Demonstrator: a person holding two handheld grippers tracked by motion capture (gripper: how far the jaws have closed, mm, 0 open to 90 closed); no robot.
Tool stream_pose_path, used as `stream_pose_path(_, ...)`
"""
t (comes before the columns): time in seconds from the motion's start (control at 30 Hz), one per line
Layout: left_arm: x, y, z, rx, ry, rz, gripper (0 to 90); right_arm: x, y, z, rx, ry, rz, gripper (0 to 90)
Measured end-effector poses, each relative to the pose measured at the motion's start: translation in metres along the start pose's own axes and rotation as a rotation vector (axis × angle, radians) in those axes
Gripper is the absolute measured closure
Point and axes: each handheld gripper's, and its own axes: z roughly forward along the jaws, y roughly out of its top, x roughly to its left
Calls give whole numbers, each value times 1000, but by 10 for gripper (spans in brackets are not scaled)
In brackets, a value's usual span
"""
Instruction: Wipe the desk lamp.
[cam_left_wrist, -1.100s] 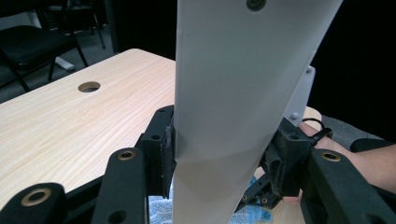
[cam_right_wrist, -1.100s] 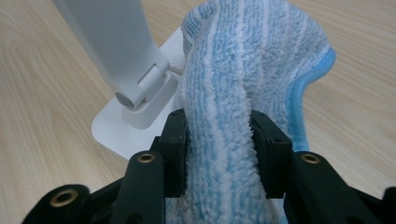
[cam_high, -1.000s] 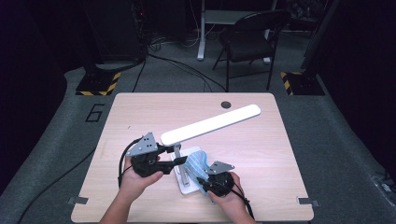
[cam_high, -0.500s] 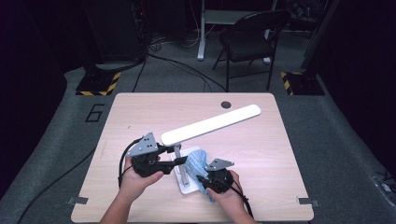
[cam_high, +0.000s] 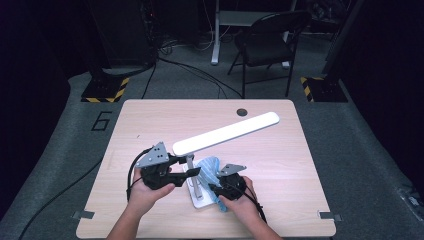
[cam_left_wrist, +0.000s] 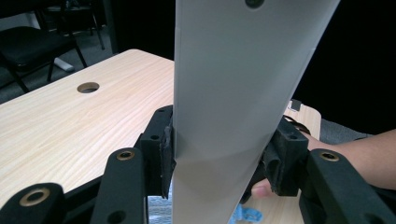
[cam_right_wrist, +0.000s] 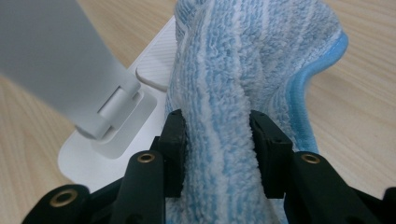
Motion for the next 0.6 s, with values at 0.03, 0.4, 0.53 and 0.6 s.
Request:
stream_pose_path(0.03, 0, 0, 0, 0, -1, 0, 513, -1, 2, 1, 3, 2, -5, 616)
stream_pose_path(0.4, 0, 0, -1, 4, -5, 1, 513, -10, 18, 18, 9, -30, -24, 613)
stream_pose_path(0.53, 0, 0, -1, 4, -6, 2, 514, -13, 24, 23, 13, -36, -15, 612)
stream_pose_path(0.6, 0, 0, -1, 4, -6, 2, 514, -14, 26, 26, 10, -37, -3, 611)
